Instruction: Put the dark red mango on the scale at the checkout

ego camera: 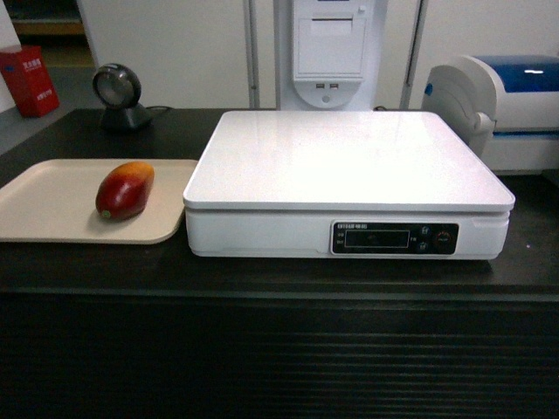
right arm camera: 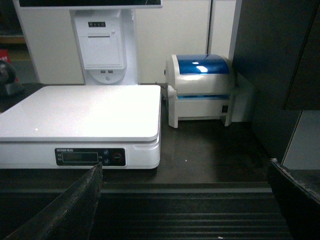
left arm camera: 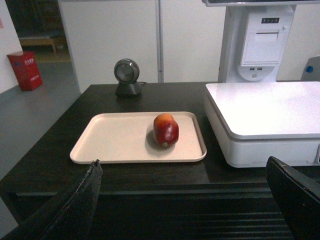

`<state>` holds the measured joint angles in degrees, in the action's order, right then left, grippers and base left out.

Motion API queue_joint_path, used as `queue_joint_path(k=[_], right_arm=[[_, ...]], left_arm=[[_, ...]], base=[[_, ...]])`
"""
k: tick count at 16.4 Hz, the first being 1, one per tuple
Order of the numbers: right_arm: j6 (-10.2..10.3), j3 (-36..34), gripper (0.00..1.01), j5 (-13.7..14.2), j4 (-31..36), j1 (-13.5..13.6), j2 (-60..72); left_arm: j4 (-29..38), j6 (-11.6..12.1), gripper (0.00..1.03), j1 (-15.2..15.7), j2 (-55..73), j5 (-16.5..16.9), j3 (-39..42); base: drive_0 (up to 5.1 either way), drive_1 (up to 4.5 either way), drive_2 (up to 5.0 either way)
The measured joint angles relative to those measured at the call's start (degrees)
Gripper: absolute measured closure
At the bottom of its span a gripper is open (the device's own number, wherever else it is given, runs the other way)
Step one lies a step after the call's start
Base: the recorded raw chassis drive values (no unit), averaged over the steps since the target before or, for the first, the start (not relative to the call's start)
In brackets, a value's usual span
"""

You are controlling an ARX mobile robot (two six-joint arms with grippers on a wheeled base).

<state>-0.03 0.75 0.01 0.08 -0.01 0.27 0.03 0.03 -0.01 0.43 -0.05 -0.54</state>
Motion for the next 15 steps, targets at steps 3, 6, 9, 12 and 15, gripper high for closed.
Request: queue_joint_path(k=[3, 6, 9, 12, 15], right_arm=[[0.0, 0.0, 0.03, 0.0, -0.3, 0.0, 0.0], [0.0, 0.0, 0.03, 0.0, -0.3, 0.0, 0.0], [0.0, 0.0, 0.03, 0.0, -0.3, 0.0, 0.0], [0.0, 0.0, 0.03, 0.0, -0.3, 0.0, 0.0], [0.0, 0.0, 0.03, 0.0, -0.3, 0.0, 0.0]], left_arm=[[-0.2, 0.0, 0.05, 0.0, 0.0, 0.0, 0.0], [-0.2, 0.0, 0.05, 0.0, 0.0, 0.0, 0.0], [-0.2, 0.0, 0.05, 0.0, 0.0, 0.0, 0.0], [-0.2, 0.0, 0.05, 0.0, 0.0, 0.0, 0.0], [-0.2, 0.0, 0.05, 0.0, 0.0, 0.0, 0.0]], base=[[0.0, 0.0, 0.0], [0.0, 0.0, 0.0], [0.0, 0.0, 0.0], [0.0, 0.0, 0.0], [0.0, 0.0, 0.0]])
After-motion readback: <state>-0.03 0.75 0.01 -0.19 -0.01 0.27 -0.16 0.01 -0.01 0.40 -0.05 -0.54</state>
